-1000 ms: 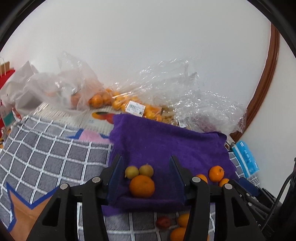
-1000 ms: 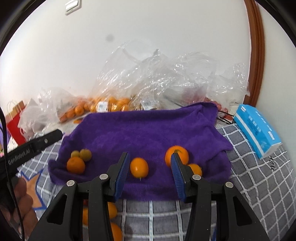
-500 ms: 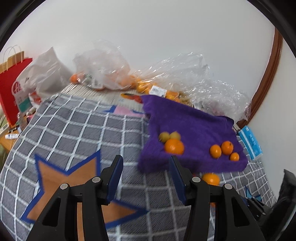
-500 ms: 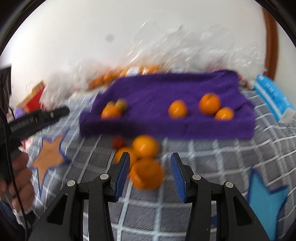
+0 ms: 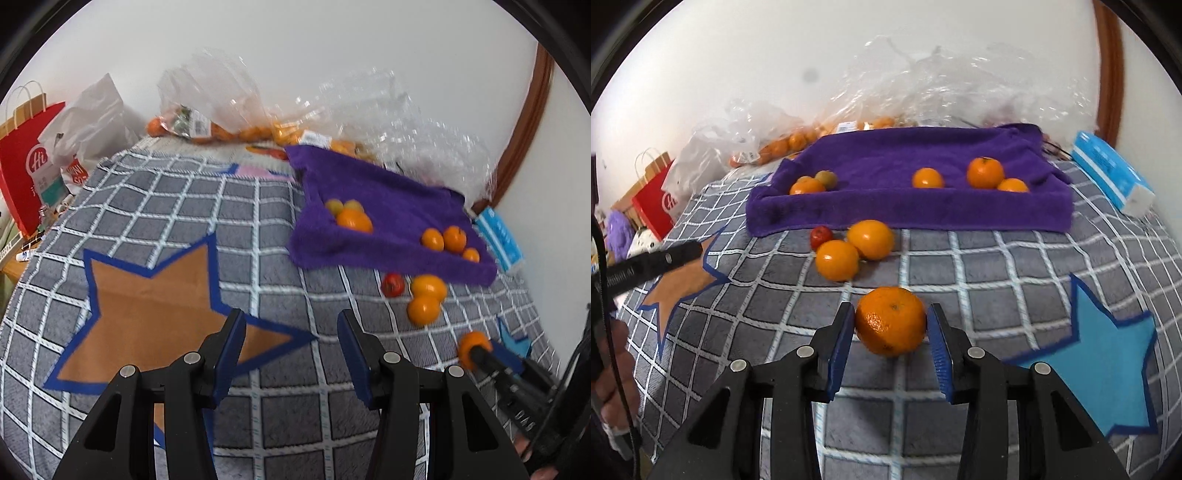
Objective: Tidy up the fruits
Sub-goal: 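Move both tools back off the towel toward the loose fruits, then grasp the red cherry tomato with the left gripper while the right gripper holds an orange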
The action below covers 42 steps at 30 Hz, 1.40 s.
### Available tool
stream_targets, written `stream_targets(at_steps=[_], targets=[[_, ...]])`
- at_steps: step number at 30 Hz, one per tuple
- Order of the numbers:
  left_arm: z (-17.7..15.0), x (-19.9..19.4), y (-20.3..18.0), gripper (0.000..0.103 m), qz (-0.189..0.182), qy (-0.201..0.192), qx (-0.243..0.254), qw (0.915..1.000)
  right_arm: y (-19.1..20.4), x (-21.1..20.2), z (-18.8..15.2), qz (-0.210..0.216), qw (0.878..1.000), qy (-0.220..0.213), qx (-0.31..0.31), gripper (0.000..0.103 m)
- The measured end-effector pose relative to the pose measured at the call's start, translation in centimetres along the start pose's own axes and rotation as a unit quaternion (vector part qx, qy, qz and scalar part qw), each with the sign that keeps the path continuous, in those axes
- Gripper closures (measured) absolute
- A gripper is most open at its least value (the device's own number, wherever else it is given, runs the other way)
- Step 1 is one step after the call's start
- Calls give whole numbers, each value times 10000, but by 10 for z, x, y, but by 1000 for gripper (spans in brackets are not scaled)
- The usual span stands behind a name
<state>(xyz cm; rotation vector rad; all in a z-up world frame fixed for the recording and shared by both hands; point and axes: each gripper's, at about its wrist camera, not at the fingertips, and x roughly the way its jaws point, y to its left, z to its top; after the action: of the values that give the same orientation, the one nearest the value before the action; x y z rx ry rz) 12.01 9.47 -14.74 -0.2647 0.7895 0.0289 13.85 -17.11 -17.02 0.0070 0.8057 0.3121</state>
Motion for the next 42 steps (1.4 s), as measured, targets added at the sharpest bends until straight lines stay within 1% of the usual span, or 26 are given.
stream_targets(at_steps=[2, 8, 11, 13, 16, 19, 21, 25, 29, 32, 34, 36, 37, 42], targets=[[-2, 4, -10, 54, -63, 115, 143, 9998, -8, -5, -2, -78, 9999, -46, 71, 63], [1, 16, -45, 54, -182, 252, 519, 9982, -36, -15, 2, -210, 9993, -182, 270, 63], [6, 29, -58, 54, -110, 366, 639, 9972, -45, -20, 5, -252, 9989, -265, 291, 63], [10, 39, -64, 54, -9, 426, 744, 9963, -51, -23, 7, -208, 9988, -290, 322, 63], [15, 53, -70, 54, -20, 569, 917, 9942, -61, -26, 9, -105, 9987, -315, 382, 63], [16, 64, -77, 55, -247, 675, 1037, 9920, -68, -26, 10, -29, 9985, -356, 417, 63], [16, 69, -81, 55, -164, 679, 1129, 9911, -69, -25, 11, 10, 9985, -379, 398, 63], [17, 77, -91, 55, 5, 536, 1402, 9887, -70, -23, 11, 100, 9985, -426, 342, 63], [21, 83, -96, 64, -85, 476, 1435, 9885, -68, -19, 12, 169, 9985, -424, 290, 63], [25, 87, -101, 68, -223, 482, 1473, 9877, -66, -14, 12, 140, 9989, -395, 231, 63], [26, 89, -102, 70, -218, 487, 1469, 9877, -66, -10, 12, 110, 9991, -359, 208, 63], [27, 90, -102, 75, -270, 484, 1450, 9879, -66, -6, 10, 123, 9992, -292, 228, 63], [28, 91, -102, 79, -302, 489, 1439, 9879, -67, -4, 9, 133, 9993, -257, 243, 63], [30, 91, -94, 79, -561, 505, 1264, 9891, -69, 0, 8, 166, 9992, -180, 302, 63]])
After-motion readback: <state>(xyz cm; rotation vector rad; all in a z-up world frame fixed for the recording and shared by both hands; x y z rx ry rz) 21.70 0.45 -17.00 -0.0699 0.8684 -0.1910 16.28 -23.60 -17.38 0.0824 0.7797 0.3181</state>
